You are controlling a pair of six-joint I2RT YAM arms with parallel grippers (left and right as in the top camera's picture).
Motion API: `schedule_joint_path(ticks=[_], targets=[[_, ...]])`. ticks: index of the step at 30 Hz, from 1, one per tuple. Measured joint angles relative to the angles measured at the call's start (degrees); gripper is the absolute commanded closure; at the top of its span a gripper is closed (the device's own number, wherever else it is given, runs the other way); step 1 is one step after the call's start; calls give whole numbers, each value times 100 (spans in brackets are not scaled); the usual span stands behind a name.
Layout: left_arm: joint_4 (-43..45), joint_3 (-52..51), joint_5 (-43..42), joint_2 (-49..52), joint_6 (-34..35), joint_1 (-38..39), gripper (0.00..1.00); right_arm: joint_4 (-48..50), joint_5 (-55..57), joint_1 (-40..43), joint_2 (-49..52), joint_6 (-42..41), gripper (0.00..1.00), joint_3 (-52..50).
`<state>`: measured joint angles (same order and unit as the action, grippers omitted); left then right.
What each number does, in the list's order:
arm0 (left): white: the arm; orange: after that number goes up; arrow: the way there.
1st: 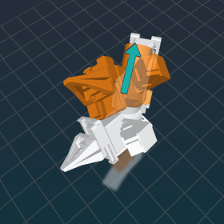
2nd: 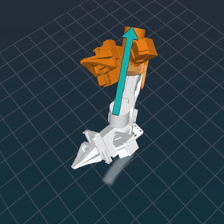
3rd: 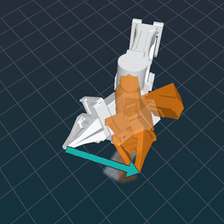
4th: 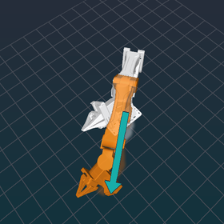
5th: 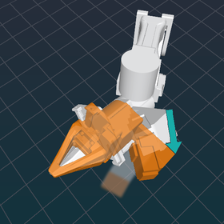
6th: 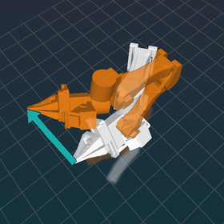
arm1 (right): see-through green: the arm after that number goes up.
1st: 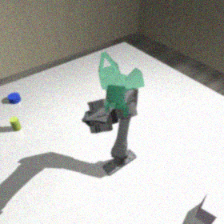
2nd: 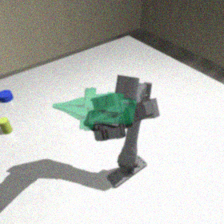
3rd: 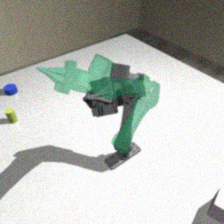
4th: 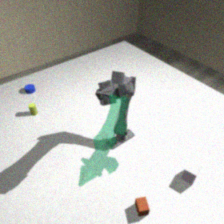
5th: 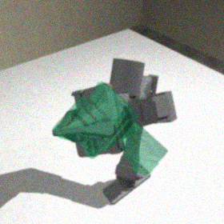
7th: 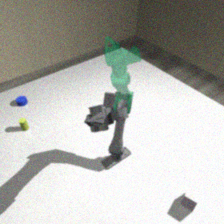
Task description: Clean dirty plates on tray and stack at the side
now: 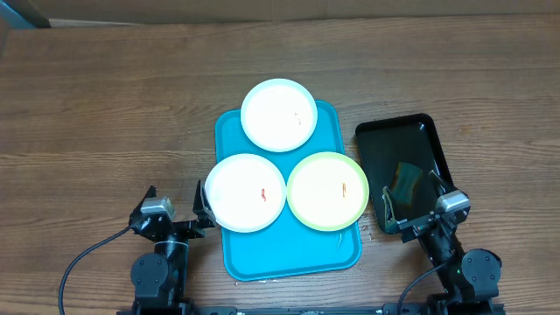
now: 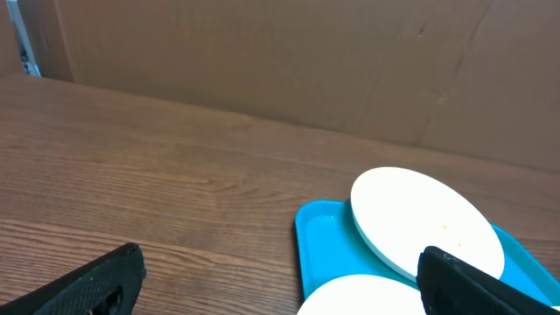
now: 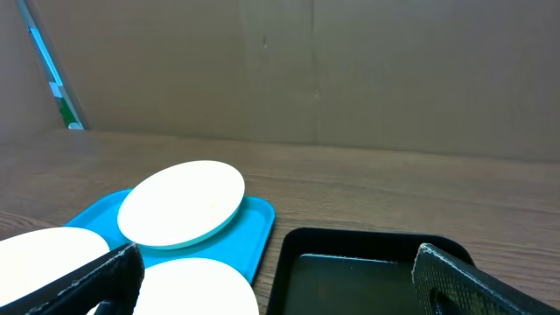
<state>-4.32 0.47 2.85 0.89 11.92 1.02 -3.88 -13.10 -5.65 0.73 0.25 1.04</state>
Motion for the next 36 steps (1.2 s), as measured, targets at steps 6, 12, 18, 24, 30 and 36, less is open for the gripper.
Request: schedule_joint_path(ticks=[6,12,18,24,30,36], targets=[[15,0,0,0,0,0,0,2,0,0,0,-4,0,0],[149,0,-133,0,125,0,0,33,2,0,0,-4,0,0],[518,0,-597,0,496,0,0,138,-229,0,0,-94,0,0],[1121,17,-1329,0,798,0,0,540,-671,0,0,-326,0,9],[710,667,-1589,125,870,0,0,-358,-815,0,151,-514,0,903],[-859,2763,-1681,1331,566,0,0,-2188,-901,-2,1344,-579,0,3193]])
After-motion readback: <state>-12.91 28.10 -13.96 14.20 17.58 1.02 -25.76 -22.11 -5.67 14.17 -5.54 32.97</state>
